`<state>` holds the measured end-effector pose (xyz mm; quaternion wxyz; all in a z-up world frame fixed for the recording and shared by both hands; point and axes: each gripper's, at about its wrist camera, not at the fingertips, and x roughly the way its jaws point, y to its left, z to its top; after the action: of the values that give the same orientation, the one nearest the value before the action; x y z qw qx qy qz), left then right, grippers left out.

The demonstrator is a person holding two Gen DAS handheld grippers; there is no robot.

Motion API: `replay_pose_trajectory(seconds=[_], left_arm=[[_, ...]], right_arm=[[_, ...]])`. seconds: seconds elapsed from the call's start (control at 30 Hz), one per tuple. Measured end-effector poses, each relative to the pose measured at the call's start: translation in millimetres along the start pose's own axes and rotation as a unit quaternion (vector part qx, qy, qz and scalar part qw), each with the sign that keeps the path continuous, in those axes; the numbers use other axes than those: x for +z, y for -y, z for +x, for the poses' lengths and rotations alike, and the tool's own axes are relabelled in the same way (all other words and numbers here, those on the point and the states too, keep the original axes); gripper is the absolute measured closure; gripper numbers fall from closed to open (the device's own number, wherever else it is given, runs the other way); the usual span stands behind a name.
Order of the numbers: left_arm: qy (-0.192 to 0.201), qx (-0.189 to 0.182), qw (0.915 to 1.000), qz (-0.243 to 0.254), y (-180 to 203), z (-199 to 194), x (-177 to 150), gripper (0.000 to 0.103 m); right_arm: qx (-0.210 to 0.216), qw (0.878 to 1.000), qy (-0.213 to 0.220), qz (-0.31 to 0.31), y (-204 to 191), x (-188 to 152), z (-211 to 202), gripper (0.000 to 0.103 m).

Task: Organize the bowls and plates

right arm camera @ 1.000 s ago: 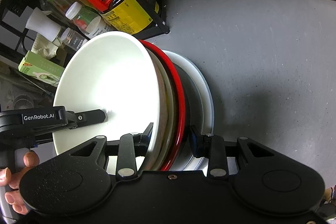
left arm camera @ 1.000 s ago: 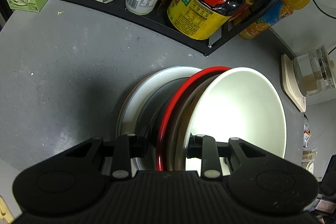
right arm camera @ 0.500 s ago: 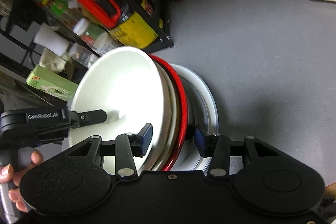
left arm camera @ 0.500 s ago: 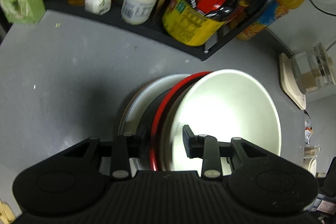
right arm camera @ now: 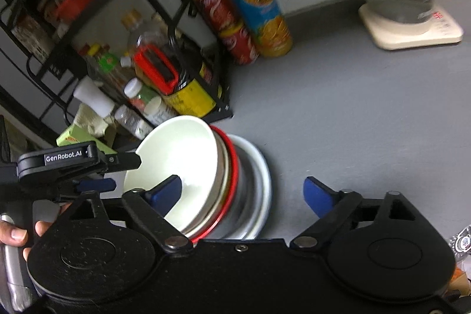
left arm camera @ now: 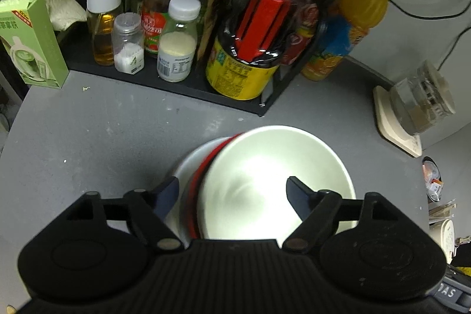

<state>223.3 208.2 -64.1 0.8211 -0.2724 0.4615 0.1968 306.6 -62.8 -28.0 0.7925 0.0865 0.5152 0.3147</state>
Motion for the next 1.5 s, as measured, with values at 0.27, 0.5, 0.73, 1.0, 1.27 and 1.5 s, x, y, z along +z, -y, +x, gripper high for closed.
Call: replay_pose_trajectory(seconds=[0.27,0.5,0.73,1.0,1.27,1.5], left_arm=[[0.024,-0.016,0.9991,0.031,20.4,-46.3,-36.6,0.015],[0.047,-0.026,0.9961,0.07,31.2,-88.6,-68.4,0.011],[0.061,-0.032,0.9938,0.087,32.4,-122.9,-100.2,0.009],[0.074,-0.047,0.9894,0.116,24.4,-154.0,-131.1,0.005],[0.099,-0.065,0.9813,0.152,21.2,-185.3,-154.2,0.001],[0.112,-0.072,0.9757,0.174,16.5,-206.2,-168.8,0.001]], right_arm=[[-0.022,0.998,0.064,0.016,8.1,-38.2,-75.6,0.0],[-0.043,0.992,0.112,0.032,14.2,-69.8,-127.8,0.0],[-0.069,0.988,0.133,0.04,14.3,-96.5,-166.9,0.0],[-0.091,0.983,0.151,0.044,9.0,-122.6,-198.2,0.0],[-0.118,0.98,0.162,0.008,-14.3,-137.6,-220.7,0.0],[-0.134,0.978,0.162,-0.018,-35.2,-145.5,-231.8,0.0]])
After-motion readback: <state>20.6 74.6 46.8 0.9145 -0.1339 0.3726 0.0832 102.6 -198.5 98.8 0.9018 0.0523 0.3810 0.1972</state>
